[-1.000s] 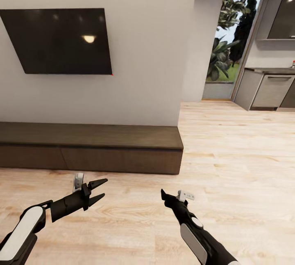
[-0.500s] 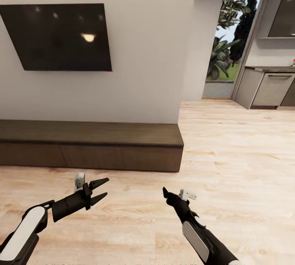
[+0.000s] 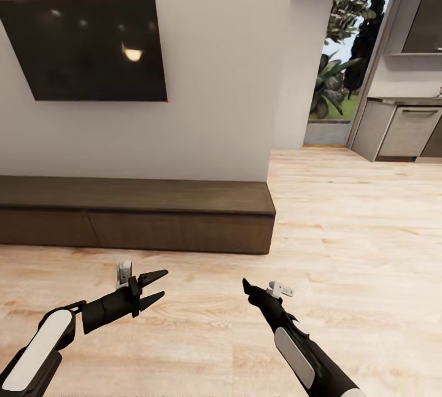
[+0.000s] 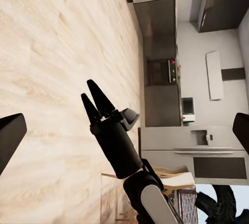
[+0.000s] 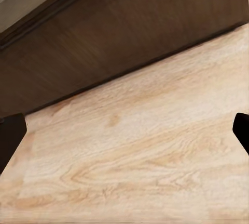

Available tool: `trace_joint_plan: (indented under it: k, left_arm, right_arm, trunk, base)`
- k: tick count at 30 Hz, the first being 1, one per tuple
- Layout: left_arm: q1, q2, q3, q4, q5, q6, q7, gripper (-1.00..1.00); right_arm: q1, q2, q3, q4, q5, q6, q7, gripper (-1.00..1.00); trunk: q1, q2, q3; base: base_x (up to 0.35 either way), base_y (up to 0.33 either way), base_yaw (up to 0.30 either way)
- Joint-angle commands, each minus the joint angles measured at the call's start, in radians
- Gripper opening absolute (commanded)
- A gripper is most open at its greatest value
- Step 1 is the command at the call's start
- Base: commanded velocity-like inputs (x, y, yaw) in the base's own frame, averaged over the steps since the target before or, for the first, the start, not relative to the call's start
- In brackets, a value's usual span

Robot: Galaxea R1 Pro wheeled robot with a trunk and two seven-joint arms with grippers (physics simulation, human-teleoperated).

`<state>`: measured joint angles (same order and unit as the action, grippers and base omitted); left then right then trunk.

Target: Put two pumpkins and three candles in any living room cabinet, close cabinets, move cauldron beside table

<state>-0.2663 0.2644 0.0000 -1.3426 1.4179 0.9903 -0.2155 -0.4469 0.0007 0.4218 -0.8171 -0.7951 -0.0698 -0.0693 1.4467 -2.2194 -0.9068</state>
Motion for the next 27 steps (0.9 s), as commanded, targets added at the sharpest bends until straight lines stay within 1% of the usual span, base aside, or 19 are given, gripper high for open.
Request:
trace_joint_plan:
  k: [1,8,10,11,14,15,16,19,23,27]
  left_arm:
    - [-0.001,0.001,0.0,0.0,-0.006,0.002,-0.009,1.0]
    - [-0.001,0.001,-0.001,0.0,-0.005,0.002,-0.01,1.0]
    - [-0.001,0.001,-0.001,0.0,-0.006,0.002,-0.009,1.0]
    - [-0.001,0.001,-0.001,0.0,-0.005,0.002,-0.009,1.0]
    - [-0.001,0.0,-0.001,0.0,-0.005,0.002,-0.009,1.0]
    - [-0.001,0.0,-0.001,0.0,-0.005,0.002,-0.009,1.0]
    - [-0.001,-0.001,-0.001,0.0,-0.005,0.002,-0.009,1.0]
    - [-0.001,-0.002,-0.004,0.0,-0.005,0.002,-0.009,1.0]
    - [-0.001,-0.002,-0.004,0.0,-0.005,0.002,-0.009,1.0]
    - [-0.001,-0.002,-0.005,0.0,-0.005,0.003,-0.01,1.0]
  right_arm:
    - [-0.001,-0.001,0.005,0.0,-0.011,-0.007,-0.006,1.0]
    - [-0.001,-0.001,0.002,-0.001,-0.018,-0.011,-0.004,1.0]
    - [-0.001,-0.001,-0.002,-0.001,-0.05,-0.015,0.013,1.0]
    - [-0.001,-0.001,-0.003,-0.001,-0.058,-0.016,0.021,1.0]
    - [-0.001,-0.003,-0.016,0.0,-0.109,-0.017,0.104,1.0]
    - [-0.001,-0.004,-0.029,0.002,-0.131,-0.014,0.139,1.0]
    - [-0.001,-0.005,-0.037,0.004,-0.142,-0.013,0.157,1.0]
    - [-0.001,-0.009,-0.079,0.01,-0.207,-0.005,0.253,1.0]
    - [-0.001,-0.011,-0.094,0.013,-0.257,0.017,0.327,1.0]
    - [-0.001,-0.01,-0.099,0.031,-0.279,0.037,0.344,1.0]
  trunk:
    - [0.004,-0.008,-0.004]
    - [0.031,-0.057,-0.026]
    - [0.038,-0.071,-0.032]
    - [0.042,-0.078,-0.035]
    - [0.054,-0.099,-0.045]
    - [0.057,-0.106,-0.048]
    - [0.061,-0.113,-0.051]
    - [0.073,-0.134,-0.061]
    - [0.088,-0.162,-0.073]
    - [0.103,-0.19,-0.086]
  base:
    - [0.0,0.0,0.0]
    - [0.0,0.0,0.0]
    - [0.0,0.0,0.0]
    - [0.0,0.0,0.0]
    - [0.0,0.0,0.0]
    - [0.0,0.0,0.0]
    - [0.0,0.0,0.0]
    - [0.0,0.0,0.0]
    - [0.0,0.0,0.0]
    - [0.0,0.0,0.0]
